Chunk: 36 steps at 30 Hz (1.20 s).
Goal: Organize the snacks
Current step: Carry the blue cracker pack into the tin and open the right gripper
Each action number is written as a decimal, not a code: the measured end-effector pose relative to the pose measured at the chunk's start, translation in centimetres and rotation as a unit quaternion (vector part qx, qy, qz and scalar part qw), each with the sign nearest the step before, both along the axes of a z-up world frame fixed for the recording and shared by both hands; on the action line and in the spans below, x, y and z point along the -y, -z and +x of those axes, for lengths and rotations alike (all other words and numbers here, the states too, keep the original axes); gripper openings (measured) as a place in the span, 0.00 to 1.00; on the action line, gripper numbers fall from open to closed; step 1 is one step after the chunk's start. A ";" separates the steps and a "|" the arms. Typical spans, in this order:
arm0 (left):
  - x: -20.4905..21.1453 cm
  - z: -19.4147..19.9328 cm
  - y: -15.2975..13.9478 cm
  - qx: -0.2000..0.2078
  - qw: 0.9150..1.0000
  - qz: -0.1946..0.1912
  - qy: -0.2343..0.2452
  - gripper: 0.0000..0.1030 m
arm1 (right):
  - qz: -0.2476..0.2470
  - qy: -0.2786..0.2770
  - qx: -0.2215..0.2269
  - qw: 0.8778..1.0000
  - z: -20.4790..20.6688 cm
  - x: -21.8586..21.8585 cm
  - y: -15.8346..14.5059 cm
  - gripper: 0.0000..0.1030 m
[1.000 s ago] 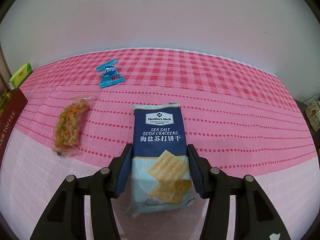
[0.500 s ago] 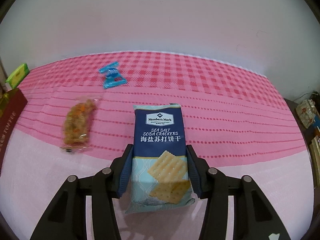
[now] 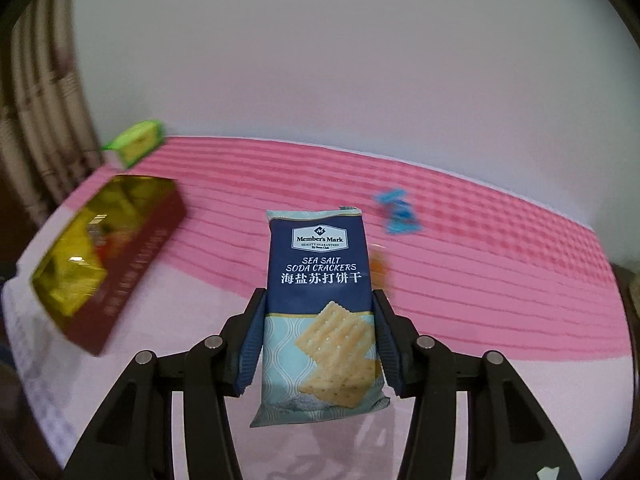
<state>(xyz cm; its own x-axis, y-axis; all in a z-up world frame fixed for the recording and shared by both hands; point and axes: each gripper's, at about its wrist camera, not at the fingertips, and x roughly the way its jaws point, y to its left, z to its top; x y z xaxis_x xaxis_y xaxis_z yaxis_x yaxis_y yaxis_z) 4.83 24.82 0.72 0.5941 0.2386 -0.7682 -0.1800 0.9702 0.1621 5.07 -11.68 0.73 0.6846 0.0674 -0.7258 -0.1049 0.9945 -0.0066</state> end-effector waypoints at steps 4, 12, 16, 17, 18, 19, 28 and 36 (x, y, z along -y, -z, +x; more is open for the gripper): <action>-0.2 -0.3 -0.2 0.001 1.000 0.002 0.002 0.75 | 0.009 -0.042 0.003 0.999 0.2 -4.4 -0.9 0.45; -0.7 -0.3 -0.4 0.002 1.000 0.010 0.000 0.77 | 0.016 -0.103 -0.003 0.995 0.9 -11.1 -1.5 0.45; -1.0 -0.2 -0.5 0.002 1.000 0.015 -0.003 0.77 | 0.016 -0.122 -0.007 0.992 1.7 -13.5 -1.5 0.45; -1.2 -0.2 -0.5 0.002 1.000 0.013 -0.006 0.77 | 0.018 -0.127 -0.010 0.992 1.9 -14.0 -1.5 0.45; -1.3 -0.2 -0.4 0.002 1.000 0.011 -0.008 0.77 | 0.019 -0.129 -0.013 0.991 1.9 -14.4 -1.5 0.45; -1.5 -0.1 -0.4 0.000 1.000 0.006 -0.010 0.77 | 0.020 -0.133 -0.015 0.991 2.1 -14.9 -1.4 0.45; -2.2 0.1 -0.1 -0.002 1.000 -0.008 -0.014 0.78 | 0.014 -0.162 -0.032 0.986 3.3 -17.5 -0.5 0.45; -2.5 0.1 -0.1 0.000 1.000 -0.001 -0.001 0.78 | 0.008 -0.163 -0.044 0.986 4.7 -18.4 0.3 0.45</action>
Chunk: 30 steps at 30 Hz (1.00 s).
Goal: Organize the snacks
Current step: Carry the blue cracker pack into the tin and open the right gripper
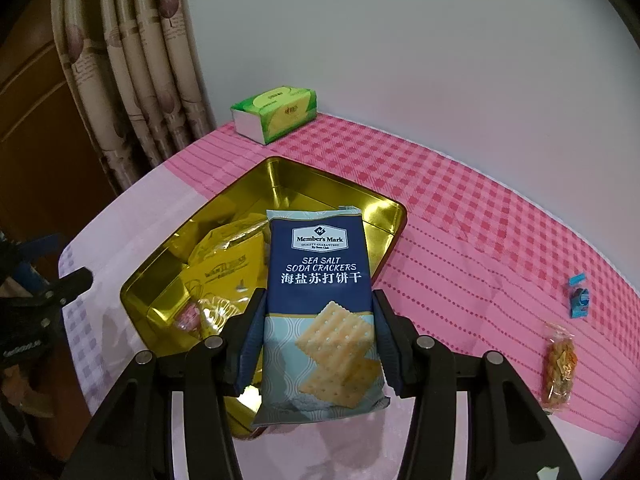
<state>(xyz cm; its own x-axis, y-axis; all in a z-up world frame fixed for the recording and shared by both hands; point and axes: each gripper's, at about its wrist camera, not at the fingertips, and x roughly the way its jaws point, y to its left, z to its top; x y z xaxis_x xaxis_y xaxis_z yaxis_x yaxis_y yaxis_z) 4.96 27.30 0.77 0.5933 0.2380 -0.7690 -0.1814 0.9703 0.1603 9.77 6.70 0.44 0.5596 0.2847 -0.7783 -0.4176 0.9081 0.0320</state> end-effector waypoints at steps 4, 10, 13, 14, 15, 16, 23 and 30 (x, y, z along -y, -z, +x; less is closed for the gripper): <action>0.0 0.1 0.2 -0.004 1.000 0.012 0.010 0.79 | -0.007 0.001 -0.006 1.000 0.8 -0.6 0.5 0.46; 0.4 0.2 0.4 -0.006 1.000 0.021 0.017 0.79 | -0.005 0.004 -0.018 1.000 1.5 -1.2 1.2 0.46; 0.3 0.2 0.4 -0.004 1.000 0.020 0.017 0.79 | -0.001 0.010 -0.019 1.000 1.9 -1.5 1.4 0.46; 0.3 0.2 0.4 -0.005 1.000 0.019 0.017 0.79 | 0.002 0.012 -0.021 1.000 2.1 -1.6 1.4 0.46; 0.2 0.2 0.4 -0.005 1.000 0.017 0.018 0.80 | 0.003 0.013 -0.022 1.000 2.2 -1.7 1.4 0.46; 0.2 0.1 0.4 -0.005 1.000 0.016 0.017 0.80 | 0.004 0.014 -0.022 1.000 2.4 -1.8 1.4 0.46; 0.2 0.2 0.4 -0.006 1.000 0.017 0.018 0.80 | 0.003 0.012 -0.026 1.000 2.5 -2.2 1.4 0.46; 0.3 0.2 0.4 -0.006 1.000 0.017 0.018 0.80 | 0.010 0.008 -0.028 1.000 2.0 -2.3 1.3 0.48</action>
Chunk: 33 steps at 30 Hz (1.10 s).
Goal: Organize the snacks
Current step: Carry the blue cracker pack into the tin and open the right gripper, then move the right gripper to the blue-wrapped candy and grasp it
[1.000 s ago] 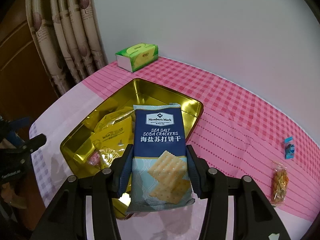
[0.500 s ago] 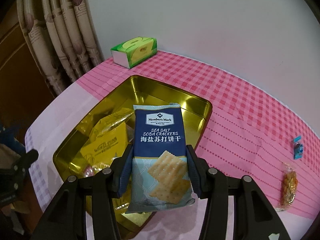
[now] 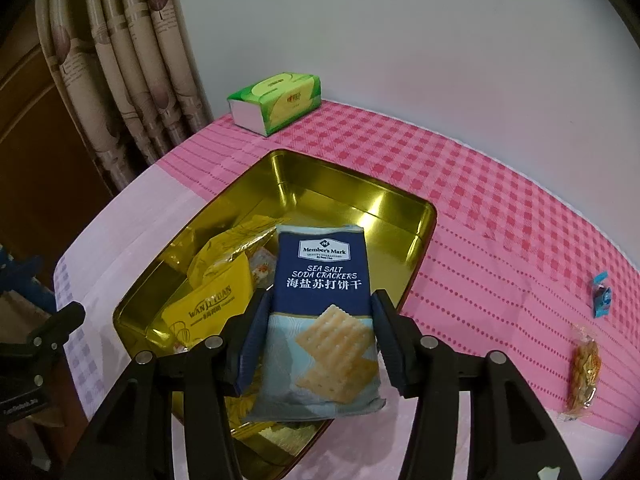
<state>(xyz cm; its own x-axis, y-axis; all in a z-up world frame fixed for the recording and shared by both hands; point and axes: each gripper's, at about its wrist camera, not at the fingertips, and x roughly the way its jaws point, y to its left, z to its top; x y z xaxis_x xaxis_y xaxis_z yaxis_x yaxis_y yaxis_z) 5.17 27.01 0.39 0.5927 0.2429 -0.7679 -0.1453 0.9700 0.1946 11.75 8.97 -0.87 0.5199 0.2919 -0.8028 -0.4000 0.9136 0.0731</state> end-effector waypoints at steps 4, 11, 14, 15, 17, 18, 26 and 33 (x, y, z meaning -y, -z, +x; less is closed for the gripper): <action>0.0 0.0 0.0 0.000 1.000 0.001 0.000 0.80 | -0.001 -0.006 0.005 1.000 -0.6 0.0 0.0 0.50; 0.1 0.0 -0.1 0.001 1.000 -0.002 0.000 0.80 | -0.002 -0.011 0.019 1.000 -1.4 -0.2 -0.6 0.58; 0.1 0.0 0.0 0.002 1.000 -0.001 0.000 0.80 | 0.000 -0.012 0.023 1.000 -1.8 0.0 -0.8 0.59; 0.1 0.0 0.0 0.002 1.000 -0.001 0.000 0.80 | 0.001 -0.011 0.025 1.000 -1.9 0.1 -0.9 0.59; 0.2 0.0 0.0 0.002 1.000 0.002 -0.001 0.80 | 0.004 -0.011 0.028 1.000 -2.2 0.5 -1.2 0.59; 0.2 0.0 0.1 0.002 1.000 0.002 0.000 0.80 | 0.004 -0.009 0.031 0.999 -2.4 0.8 -1.3 0.59; 0.5 -0.1 0.1 0.002 1.000 0.010 0.003 0.80 | -0.013 0.013 0.046 0.999 -3.7 4.7 -1.7 0.59; 0.6 -0.2 0.2 0.003 1.000 0.015 0.001 0.80 | -0.040 0.071 0.054 0.995 -4.1 11.5 -1.5 0.59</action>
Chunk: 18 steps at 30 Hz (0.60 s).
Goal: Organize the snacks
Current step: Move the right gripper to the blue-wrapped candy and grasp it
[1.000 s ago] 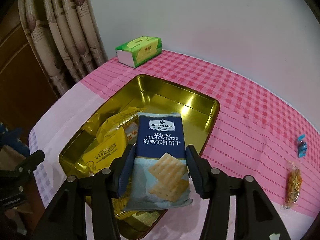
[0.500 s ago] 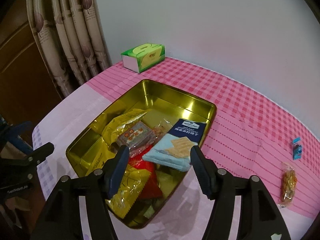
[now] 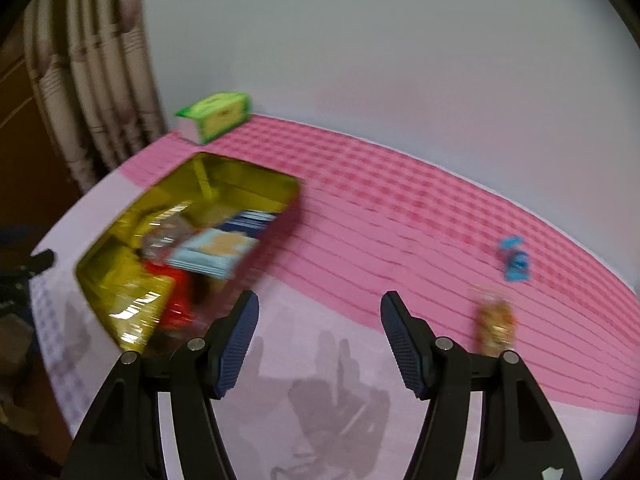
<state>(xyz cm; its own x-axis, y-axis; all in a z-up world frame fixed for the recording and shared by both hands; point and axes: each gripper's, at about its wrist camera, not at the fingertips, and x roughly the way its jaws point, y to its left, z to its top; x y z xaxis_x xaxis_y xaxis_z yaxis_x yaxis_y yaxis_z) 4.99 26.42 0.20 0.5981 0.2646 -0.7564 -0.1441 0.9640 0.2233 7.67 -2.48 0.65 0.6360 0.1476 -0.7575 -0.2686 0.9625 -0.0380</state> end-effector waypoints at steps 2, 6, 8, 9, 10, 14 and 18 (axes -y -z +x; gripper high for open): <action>0.0 0.0 0.1 0.000 1.000 0.004 -0.002 0.80 | -0.005 0.019 0.000 1.000 0.2 2.3 0.2 0.59; 0.0 0.0 0.3 0.000 1.000 0.004 -0.009 0.80 | -0.013 0.062 -0.004 0.998 0.9 7.6 0.8 0.59; 0.1 0.0 0.4 -0.003 1.000 -0.001 -0.007 0.80 | -0.018 0.086 -0.006 0.996 1.7 10.5 1.1 0.58; 0.3 0.0 0.4 -0.002 1.000 0.000 -0.009 0.80 | -0.020 0.094 -0.007 0.995 2.0 11.5 1.3 0.58; 0.4 0.0 0.4 0.001 1.000 0.004 -0.011 0.80 | -0.019 0.101 -0.009 0.995 2.5 12.7 1.5 0.58; 1.4 0.1 -0.2 0.007 1.000 0.005 -0.007 0.80 | -0.020 0.125 -0.015 0.992 4.8 16.6 2.6 0.56; 2.8 0.6 -0.7 0.007 1.000 0.009 -0.004 0.80 | -0.011 0.134 -0.021 0.991 7.8 19.1 3.7 0.50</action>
<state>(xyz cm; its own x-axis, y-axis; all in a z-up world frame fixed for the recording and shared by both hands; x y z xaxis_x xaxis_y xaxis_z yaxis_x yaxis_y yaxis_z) 5.57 23.66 0.92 0.6062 0.2830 -0.7433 -0.1554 0.9587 0.2383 15.44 -21.56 -3.08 0.6181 -0.0402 -0.7851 -0.0047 0.9985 -0.0548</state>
